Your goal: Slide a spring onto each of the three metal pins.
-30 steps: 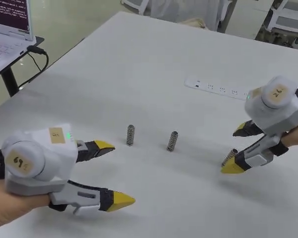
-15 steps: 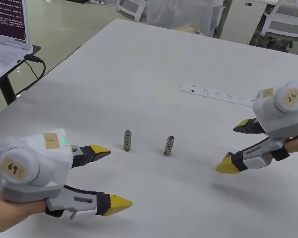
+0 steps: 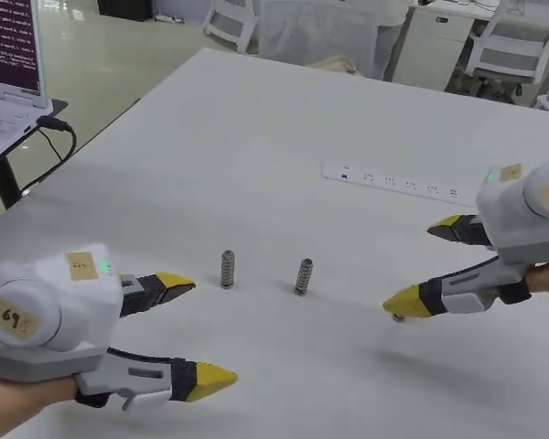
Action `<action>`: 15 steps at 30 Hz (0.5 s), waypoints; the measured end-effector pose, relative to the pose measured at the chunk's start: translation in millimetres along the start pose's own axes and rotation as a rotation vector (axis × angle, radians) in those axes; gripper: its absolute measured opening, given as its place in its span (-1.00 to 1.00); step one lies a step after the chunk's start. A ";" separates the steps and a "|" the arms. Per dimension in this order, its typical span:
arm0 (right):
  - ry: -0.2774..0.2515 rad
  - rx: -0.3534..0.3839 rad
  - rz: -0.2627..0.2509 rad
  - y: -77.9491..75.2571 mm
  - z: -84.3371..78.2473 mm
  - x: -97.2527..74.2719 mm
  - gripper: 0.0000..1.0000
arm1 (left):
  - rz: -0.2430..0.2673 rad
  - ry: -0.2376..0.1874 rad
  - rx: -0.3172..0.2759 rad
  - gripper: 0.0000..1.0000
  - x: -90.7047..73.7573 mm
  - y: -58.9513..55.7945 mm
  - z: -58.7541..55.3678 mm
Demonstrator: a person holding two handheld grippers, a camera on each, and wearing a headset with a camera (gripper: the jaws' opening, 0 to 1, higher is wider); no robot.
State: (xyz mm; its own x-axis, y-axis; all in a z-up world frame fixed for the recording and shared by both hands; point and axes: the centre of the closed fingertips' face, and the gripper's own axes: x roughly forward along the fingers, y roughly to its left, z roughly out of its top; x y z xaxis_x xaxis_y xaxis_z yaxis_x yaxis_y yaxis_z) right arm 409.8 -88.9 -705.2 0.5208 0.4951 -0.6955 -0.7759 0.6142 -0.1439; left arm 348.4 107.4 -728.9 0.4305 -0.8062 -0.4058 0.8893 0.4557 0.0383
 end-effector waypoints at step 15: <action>-0.104 0.054 -0.073 19.3 -5.6 -26.0 0.78 | 0.013 -0.019 -0.002 0.33 -8.1 -3.4 8.4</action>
State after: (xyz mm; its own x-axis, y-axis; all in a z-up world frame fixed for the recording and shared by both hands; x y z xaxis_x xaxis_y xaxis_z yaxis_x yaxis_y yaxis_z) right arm 379.3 -93.4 -693.8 0.6112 0.5071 -0.6077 -0.7158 0.6817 -0.1511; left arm 343.2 109.3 -718.1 0.4454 -0.8072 -0.3874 0.8832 0.4672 0.0421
